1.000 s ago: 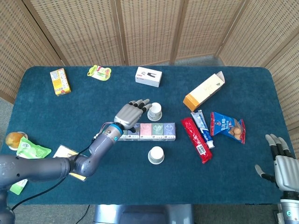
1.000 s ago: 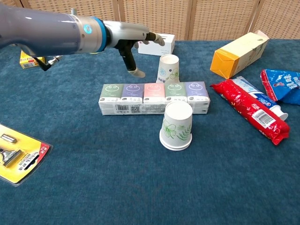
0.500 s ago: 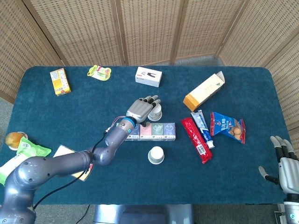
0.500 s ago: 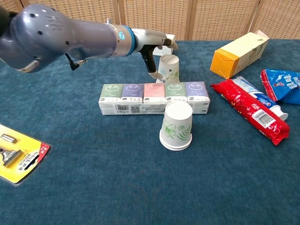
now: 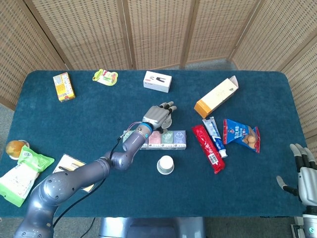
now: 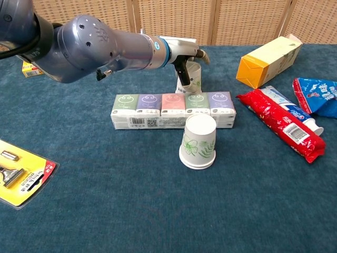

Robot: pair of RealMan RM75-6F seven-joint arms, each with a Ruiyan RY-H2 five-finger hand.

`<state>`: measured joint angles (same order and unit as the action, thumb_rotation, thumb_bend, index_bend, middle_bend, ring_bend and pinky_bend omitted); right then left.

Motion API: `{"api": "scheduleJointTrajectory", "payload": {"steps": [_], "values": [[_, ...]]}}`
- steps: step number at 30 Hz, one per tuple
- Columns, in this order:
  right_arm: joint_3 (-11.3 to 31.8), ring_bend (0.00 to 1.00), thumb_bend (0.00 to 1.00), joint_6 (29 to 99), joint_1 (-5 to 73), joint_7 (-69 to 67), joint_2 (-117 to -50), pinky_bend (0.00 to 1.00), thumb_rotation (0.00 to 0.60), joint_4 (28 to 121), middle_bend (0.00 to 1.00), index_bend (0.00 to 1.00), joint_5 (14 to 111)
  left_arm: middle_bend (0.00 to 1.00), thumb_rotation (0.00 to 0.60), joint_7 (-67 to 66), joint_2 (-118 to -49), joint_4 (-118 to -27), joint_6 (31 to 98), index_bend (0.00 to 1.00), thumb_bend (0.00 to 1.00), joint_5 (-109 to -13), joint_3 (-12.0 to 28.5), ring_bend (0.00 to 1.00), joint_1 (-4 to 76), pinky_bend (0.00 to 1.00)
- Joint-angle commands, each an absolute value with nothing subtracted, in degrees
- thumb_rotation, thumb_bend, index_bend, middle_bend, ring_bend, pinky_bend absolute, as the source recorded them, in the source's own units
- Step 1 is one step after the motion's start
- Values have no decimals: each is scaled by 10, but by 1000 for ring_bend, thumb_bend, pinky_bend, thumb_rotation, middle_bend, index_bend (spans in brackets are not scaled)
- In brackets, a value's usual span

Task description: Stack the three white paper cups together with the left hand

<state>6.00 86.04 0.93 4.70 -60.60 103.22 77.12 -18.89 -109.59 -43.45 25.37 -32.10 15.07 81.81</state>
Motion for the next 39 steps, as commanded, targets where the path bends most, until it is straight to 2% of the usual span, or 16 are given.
{"api": "scheduleJointTrajectory", "payload": {"steps": [1, 5, 9, 32, 39], "values": [[61, 0, 282, 859, 10, 47, -607, 309, 600, 1032, 80, 0, 771, 66, 600, -182, -1101, -425, 247, 161, 354, -327, 153, 99, 820, 404], [62, 0, 283, 858, 11, 47, -608, 308, 600, 1032, 80, 0, 770, 160, 600, -179, -1105, -414, 242, 249, 355, -331, 152, 241, 820, 507], [62, 0, 283, 859, 10, 46, -607, 309, 600, 1032, 81, 0, 769, 207, 600, -176, -1106, -410, 240, 291, 355, -335, 152, 323, 819, 574], [61, 0, 285, 862, 6, 45, -608, 309, 600, 1034, 80, 0, 773, 284, 600, -165, -1077, -460, 266, 368, 401, -352, 153, 386, 799, 626], [61, 0, 283, 858, 8, 46, -609, 309, 600, 1034, 81, 0, 773, 280, 600, -157, -1034, -522, 290, 364, 401, -363, 158, 386, 781, 624]]}}
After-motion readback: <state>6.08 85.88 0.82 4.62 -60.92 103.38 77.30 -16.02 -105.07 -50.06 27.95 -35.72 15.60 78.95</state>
